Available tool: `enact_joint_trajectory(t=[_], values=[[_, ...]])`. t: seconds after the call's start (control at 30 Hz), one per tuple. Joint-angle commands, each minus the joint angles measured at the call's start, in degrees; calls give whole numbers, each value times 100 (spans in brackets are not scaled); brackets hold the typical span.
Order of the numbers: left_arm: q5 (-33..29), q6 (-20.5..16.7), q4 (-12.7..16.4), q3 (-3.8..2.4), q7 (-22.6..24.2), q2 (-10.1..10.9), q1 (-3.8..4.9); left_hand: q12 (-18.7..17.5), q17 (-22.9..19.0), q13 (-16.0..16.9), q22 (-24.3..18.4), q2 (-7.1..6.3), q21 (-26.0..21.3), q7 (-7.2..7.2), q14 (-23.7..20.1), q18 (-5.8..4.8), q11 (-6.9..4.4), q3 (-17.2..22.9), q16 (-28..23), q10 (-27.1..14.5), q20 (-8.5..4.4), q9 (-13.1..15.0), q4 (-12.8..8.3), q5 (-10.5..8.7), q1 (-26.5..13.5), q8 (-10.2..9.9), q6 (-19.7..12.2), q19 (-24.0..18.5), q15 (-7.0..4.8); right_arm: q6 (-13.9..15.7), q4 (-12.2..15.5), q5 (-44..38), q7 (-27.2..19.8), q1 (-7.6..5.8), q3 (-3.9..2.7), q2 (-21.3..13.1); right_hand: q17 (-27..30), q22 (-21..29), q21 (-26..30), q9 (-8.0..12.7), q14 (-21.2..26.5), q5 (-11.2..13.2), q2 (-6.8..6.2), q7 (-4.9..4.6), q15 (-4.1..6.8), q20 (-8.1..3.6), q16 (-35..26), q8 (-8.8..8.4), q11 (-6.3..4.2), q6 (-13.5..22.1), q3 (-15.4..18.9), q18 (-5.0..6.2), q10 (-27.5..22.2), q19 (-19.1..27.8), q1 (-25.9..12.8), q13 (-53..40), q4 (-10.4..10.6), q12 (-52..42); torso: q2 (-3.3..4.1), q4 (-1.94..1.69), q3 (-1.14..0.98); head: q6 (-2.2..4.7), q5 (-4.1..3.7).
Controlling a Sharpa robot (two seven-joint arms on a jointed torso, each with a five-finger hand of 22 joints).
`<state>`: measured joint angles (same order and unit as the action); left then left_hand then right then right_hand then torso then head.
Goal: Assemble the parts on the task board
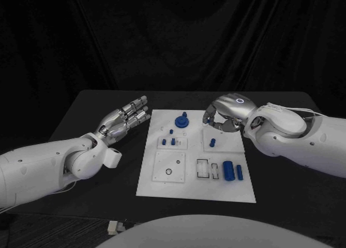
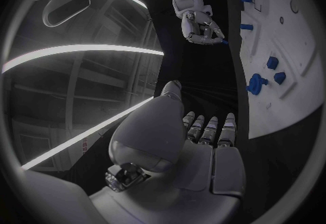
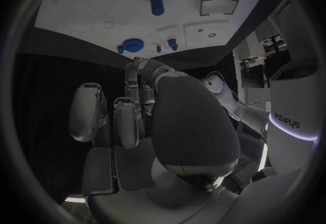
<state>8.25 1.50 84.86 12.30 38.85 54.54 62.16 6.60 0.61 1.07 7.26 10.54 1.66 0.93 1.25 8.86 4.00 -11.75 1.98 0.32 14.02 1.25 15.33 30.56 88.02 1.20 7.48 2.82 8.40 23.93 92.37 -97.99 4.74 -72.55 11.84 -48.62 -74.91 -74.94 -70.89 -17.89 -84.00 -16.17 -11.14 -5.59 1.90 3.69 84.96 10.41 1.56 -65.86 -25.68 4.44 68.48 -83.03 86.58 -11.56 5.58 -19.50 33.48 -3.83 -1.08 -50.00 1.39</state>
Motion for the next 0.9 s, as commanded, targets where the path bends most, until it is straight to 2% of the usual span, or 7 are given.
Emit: enact_joint_trajectory(t=[0.03, 0.2, 0.5, 0.8, 0.9], values=[[-35, 52, 1, -5, 247, -12, -7, 27, 9, 7, 3, -14, 27, 42, 0, 97, 29, 4, 25, 2, 52, 6, -27, 32, 65, 31, -10, 3, 47, -212, 177, -33, 171, -16, -4, 78, -472, -991, -6, 13, -387, 15, 29, -9, 53, -1, -6, -27, 16, 36, -25, -50, -29, -22, -31, 9, -18, 28, 2, 2, -1, 0, 59], [-35, 43, -10, -5, 252, -9, -8, 28, 9, 8, 3, -14, 27, 42, 0, 98, 29, 3, 25, 2, 53, 7, -26, 31, 64, 32, -6, 4, 47, -486, 334, -49, 194, -13, -3, 285, -463, -982, 26, 26, -384, 51, 39, -20, 43, 4, -11, -64, 28, 69, -36, -44, -50, -6, -41, 18, -12, 64, -4, 6, 3, 0, 184], [-35, 46, -10, -5, 252, 1, -8, 28, 9, 8, 3, -14, 27, 42, 0, 98, 29, 3, 25, 2, 53, 7, -26, 31, 64, 32, -6, 4, 47, -891, 407, -55, 197, 66, -3, 566, -435, -971, 62, 41, -374, 146, 57, -33, 28, 15, -27, -108, 43, 103, -37, -37, -69, 14, -66, 29, 3, 108, 3, -5, 3, 0, 290], [-35, 62, -20, -5, 249, -14, -10, 27, 9, 7, 1, -11, 27, 45, 0, 99, 32, 1, 26, 3, 55, 6, -19, 29, 60, 33, -8, 4, 48, -1261, 318, -56, 225, 211, -3, 834, -429, -968, 68, 46, -371, 187, 66, -37, 23, 20, -30, -125, 48, 113, -34, -36, -69, 20, -80, 32, 11, 123, 0, -9, 3, 0, 294], [-35, 66, -16, -5, 249, -18, -11, 27, 9, 7, 1, -11, 27, 45, 0, 99, 32, 1, 26, 3, 55, 6, -19, 29, 60, 33, -8, 4, 48, -1380, 251, -56, 231, 270, -3, 915, -425, -965, 80, 49, -370, 202, 70, -38, 22, 21, -32, -133, 49, 119, -32, -33, -69, 26, -86, 34, 14, 129, -5, -4, 5, 0, 321]])
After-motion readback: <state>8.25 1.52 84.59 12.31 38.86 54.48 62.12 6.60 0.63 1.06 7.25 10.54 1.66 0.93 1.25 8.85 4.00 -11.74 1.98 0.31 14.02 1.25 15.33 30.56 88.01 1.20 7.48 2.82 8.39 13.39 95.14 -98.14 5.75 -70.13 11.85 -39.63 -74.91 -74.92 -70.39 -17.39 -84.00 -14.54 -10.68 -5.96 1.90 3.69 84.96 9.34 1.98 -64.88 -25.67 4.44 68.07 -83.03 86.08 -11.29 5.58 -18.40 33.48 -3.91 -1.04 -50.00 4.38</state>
